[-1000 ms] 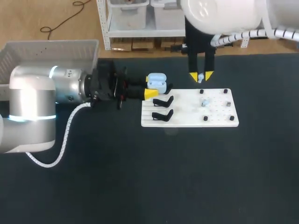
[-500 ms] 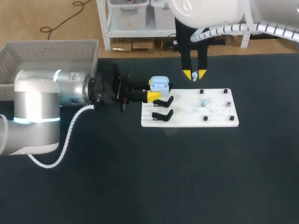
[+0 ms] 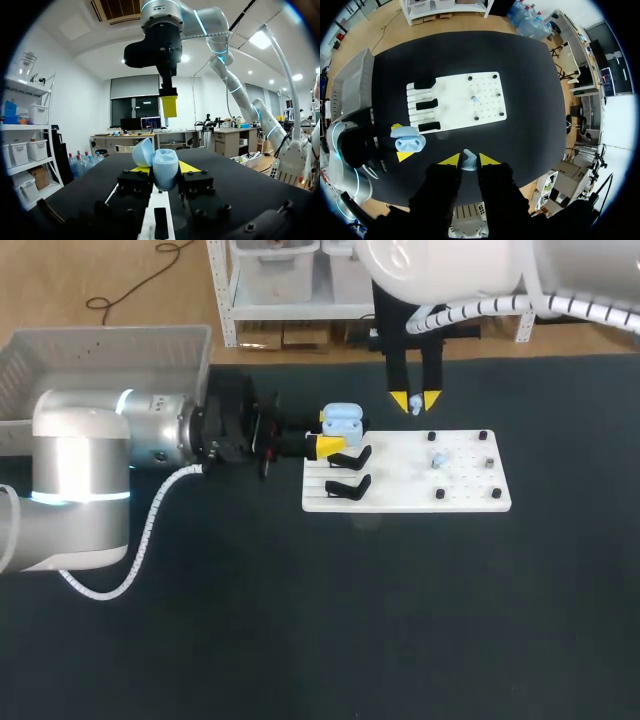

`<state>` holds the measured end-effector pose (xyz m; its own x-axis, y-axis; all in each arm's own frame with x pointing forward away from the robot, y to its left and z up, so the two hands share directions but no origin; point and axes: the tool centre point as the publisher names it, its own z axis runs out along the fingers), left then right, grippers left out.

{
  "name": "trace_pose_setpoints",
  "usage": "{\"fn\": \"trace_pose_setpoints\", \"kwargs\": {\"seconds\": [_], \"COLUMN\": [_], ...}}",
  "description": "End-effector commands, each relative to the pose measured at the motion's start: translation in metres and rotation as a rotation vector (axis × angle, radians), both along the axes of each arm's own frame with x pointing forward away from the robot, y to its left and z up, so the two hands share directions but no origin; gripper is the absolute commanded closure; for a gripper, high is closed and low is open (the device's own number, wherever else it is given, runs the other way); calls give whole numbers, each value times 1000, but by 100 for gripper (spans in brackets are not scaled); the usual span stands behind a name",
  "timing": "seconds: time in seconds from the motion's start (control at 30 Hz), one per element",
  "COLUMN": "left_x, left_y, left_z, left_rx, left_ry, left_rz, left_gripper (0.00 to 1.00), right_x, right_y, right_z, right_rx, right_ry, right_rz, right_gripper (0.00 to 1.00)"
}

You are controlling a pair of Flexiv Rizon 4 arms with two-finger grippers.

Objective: Pick up each earbud case from the left stands, insert the matching earbuds, close the lid, and place the case in the box.

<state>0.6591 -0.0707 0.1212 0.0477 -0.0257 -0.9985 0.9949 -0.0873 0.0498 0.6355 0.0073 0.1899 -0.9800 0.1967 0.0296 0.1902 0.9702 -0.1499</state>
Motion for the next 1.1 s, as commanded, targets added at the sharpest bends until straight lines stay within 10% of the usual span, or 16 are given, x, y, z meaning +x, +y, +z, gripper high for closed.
{"fn": "trace_pose_setpoints", "kwargs": {"seconds": [0.03,0.37,1.1], "left_x": [1,1,6], "left_y": [0,0,-10], "left_z": [-1,-1,-8], "left_rx": [0,0,-8], "left_ry": [0,0,16], "left_rz": [-1,-1,-24], "left_gripper": [100,100,100], "right_x": [-1,-2,2], "right_y": [1,33,62], "right_z": [1,9,-10], "right_rx": [9,-1,-56], "right_ry": [-14,-83,-43], "right_rz": [-9,-195,-157], "right_gripper": [100,100,100]}}
